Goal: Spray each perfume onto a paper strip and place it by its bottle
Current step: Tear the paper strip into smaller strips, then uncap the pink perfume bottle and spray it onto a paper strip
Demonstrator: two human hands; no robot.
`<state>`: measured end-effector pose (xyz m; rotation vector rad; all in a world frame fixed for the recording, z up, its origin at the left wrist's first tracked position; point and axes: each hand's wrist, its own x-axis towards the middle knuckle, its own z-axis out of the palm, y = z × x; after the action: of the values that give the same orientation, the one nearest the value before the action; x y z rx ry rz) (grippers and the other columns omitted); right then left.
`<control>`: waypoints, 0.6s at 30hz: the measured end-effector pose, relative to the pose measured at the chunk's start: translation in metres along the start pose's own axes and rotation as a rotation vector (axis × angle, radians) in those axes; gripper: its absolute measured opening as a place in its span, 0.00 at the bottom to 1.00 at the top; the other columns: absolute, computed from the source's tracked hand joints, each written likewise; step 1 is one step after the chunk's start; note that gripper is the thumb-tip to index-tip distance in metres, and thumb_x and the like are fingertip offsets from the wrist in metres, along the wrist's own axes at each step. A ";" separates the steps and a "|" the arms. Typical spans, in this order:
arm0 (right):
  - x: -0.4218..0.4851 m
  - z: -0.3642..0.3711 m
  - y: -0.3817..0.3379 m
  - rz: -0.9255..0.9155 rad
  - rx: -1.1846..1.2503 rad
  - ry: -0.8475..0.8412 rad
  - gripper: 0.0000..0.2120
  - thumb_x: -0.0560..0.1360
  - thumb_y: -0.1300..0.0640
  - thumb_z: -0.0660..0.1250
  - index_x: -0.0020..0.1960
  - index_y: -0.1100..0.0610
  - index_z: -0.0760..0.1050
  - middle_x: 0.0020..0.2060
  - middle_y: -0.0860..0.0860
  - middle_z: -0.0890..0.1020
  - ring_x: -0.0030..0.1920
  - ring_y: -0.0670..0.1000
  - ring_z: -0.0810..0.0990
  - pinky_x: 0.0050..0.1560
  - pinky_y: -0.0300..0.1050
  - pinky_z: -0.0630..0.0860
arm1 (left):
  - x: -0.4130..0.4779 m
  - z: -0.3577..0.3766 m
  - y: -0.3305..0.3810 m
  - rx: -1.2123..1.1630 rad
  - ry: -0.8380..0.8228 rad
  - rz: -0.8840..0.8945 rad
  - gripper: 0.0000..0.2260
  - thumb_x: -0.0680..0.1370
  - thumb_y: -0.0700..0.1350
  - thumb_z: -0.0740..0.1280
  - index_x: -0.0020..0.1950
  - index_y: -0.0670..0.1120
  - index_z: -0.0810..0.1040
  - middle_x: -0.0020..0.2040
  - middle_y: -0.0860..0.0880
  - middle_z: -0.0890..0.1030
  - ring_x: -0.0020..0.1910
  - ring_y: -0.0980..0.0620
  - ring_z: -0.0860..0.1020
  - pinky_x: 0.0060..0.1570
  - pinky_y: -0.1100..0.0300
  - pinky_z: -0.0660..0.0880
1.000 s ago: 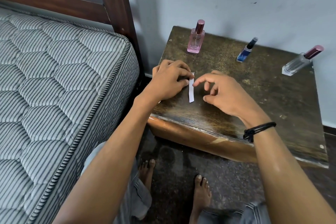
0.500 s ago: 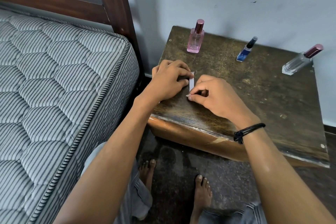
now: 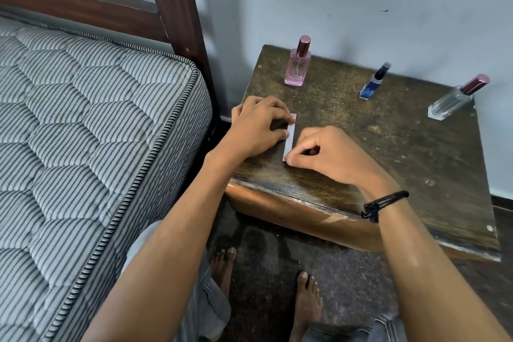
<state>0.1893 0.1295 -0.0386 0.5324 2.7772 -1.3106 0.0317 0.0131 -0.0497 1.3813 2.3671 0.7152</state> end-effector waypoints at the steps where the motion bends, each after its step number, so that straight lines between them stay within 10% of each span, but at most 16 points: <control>1: -0.001 -0.003 0.001 0.001 0.035 0.019 0.03 0.75 0.54 0.77 0.45 0.48 0.89 0.38 0.39 0.80 0.38 0.40 0.77 0.40 0.29 0.68 | 0.000 0.000 0.000 -0.001 0.001 0.002 0.12 0.76 0.53 0.72 0.59 0.62 0.81 0.62 0.64 0.75 0.69 0.52 0.63 0.61 0.56 0.51; 18: 0.056 -0.028 0.001 0.186 0.270 0.618 0.18 0.75 0.55 0.76 0.62 0.43 0.79 0.56 0.43 0.81 0.54 0.45 0.82 0.59 0.52 0.81 | -0.003 -0.025 0.005 -0.246 0.027 -0.046 0.09 0.77 0.47 0.73 0.57 0.51 0.85 0.54 0.54 0.82 0.56 0.53 0.79 0.62 0.46 0.73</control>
<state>0.1403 0.1677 -0.0308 1.3865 2.8805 -1.7209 0.0243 0.0060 -0.0261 1.2174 2.2336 0.9800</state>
